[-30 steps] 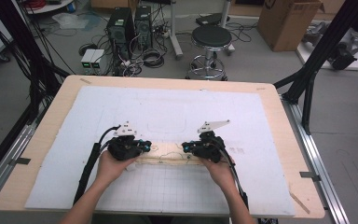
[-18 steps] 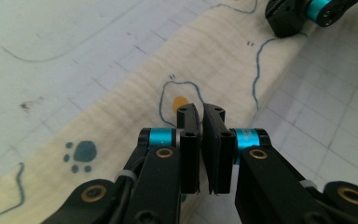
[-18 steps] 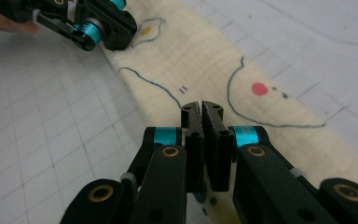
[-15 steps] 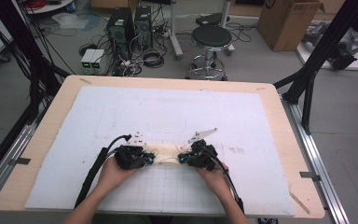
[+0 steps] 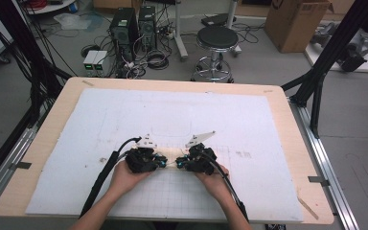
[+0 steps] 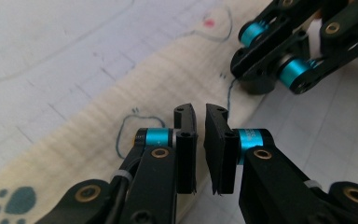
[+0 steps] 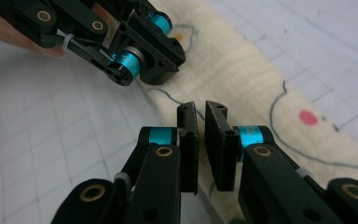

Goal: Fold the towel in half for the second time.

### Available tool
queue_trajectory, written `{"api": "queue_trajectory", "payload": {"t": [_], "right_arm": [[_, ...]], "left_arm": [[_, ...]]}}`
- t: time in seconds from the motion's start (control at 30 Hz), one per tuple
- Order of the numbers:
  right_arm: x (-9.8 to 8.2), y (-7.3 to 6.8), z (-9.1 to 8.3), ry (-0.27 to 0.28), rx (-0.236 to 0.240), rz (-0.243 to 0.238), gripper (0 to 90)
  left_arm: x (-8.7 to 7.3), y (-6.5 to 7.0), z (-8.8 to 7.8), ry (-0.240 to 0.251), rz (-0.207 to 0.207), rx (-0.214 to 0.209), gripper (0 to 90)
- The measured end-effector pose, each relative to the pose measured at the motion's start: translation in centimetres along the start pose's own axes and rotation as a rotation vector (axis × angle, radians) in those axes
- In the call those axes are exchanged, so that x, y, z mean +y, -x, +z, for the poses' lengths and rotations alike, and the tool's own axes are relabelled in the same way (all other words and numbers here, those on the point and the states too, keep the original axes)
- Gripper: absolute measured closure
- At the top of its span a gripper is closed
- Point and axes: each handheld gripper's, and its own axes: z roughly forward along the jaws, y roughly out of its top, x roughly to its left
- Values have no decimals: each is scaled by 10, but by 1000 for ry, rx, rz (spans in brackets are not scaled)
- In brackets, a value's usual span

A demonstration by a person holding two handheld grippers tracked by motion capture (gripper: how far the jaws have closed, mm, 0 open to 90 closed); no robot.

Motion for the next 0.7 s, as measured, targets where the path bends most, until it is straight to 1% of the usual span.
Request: {"api": "queue_trajectory", "payload": {"t": [0.03,0.1,0.17,0.23,0.27,0.37,0.43,0.47,0.5,0.57,0.63,0.7], "right_arm": [[-1,1,0,-10,-7,-4,839],[-2,2,-3,-9,-7,0,839],[-4,3,-6,-7,-17,0,839],[-6,5,-8,-10,-23,-9,837],[-7,5,-9,-13,-29,-9,835],[-11,6,-15,-15,-40,-20,835],[-14,8,-20,-17,-51,-16,835],[-15,9,-22,-15,-58,-24,832],[-17,10,-24,-20,-64,-20,828],[-20,13,-29,-13,-77,-18,828],[-24,16,-34,-9,-77,-5,828],[-28,19,-38,-4,-85,-7,825]], "left_arm": [[0,-1,-1,-2,-3,2,822],[0,-2,-4,-10,8,23,822],[-1,-4,-7,-23,11,27,821],[-1,-6,-10,-33,18,41,819],[-1,-6,-11,-33,15,43,815],[-3,-7,-16,-43,30,61,815],[-7,-10,-19,-34,26,66,814],[-9,-12,-20,-28,16,67,810],[-12,-14,-22,-24,5,64,806],[-16,-17,-25,-6,-15,67,803],[-19,-18,-28,-1,-14,78,797],[-21,-19,-31,7,-8,83,787]]}}
